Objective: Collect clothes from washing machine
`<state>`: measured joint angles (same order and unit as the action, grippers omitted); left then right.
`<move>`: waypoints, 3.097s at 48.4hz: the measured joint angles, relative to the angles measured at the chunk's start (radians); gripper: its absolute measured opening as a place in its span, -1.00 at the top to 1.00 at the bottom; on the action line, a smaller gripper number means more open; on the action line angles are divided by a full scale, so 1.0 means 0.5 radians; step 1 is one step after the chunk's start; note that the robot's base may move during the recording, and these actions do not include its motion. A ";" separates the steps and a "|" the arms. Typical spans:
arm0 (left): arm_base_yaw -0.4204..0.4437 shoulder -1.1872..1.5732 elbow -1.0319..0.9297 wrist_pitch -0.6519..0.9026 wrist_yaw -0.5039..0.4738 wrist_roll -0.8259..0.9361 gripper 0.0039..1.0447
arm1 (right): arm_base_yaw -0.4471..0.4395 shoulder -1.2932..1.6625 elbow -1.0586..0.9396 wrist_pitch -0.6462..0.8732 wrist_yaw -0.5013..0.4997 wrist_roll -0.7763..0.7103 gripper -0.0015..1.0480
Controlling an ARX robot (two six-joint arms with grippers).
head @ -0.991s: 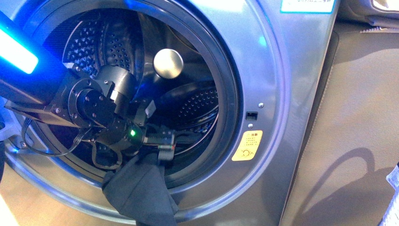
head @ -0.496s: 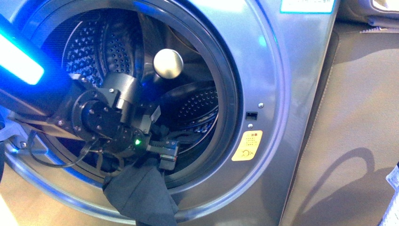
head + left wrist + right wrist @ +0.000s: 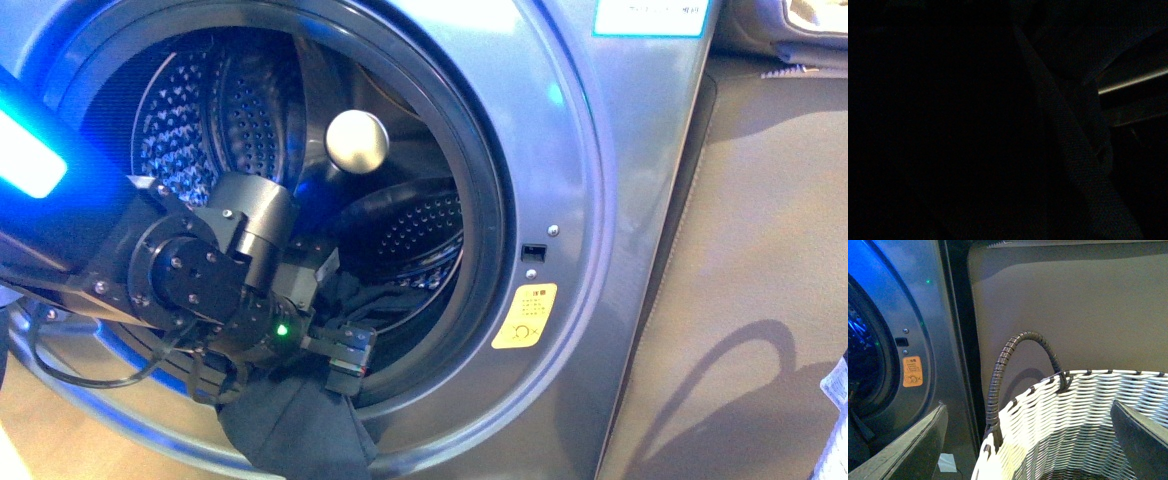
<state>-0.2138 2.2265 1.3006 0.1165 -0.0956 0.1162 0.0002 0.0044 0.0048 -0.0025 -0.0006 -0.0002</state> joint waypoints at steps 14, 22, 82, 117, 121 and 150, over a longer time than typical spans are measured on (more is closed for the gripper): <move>-0.007 0.053 0.045 0.061 -0.190 0.024 0.03 | 0.000 0.000 0.000 0.000 0.000 0.000 -0.85; 0.036 0.024 0.005 0.137 -0.143 0.035 0.52 | 0.000 0.000 0.000 0.000 0.000 0.000 -0.85; -0.006 -1.245 -0.858 0.665 0.399 0.130 0.80 | 0.000 0.000 0.000 0.000 0.000 0.000 -0.85; -0.220 -2.001 -0.436 0.336 0.614 0.082 0.80 | 0.000 0.000 0.000 0.000 0.000 0.000 -0.85; -0.283 -1.962 -0.272 0.282 0.591 0.083 0.80 | 0.000 0.000 0.000 0.000 -0.001 0.000 -0.85; -0.664 -1.669 0.729 -0.305 0.542 0.204 0.80 | 0.000 0.000 0.000 0.000 0.000 0.000 -0.85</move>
<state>-0.5457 1.3922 1.6653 -0.0360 0.1753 0.2184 0.0002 0.0044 0.0048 -0.0025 -0.0006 -0.0002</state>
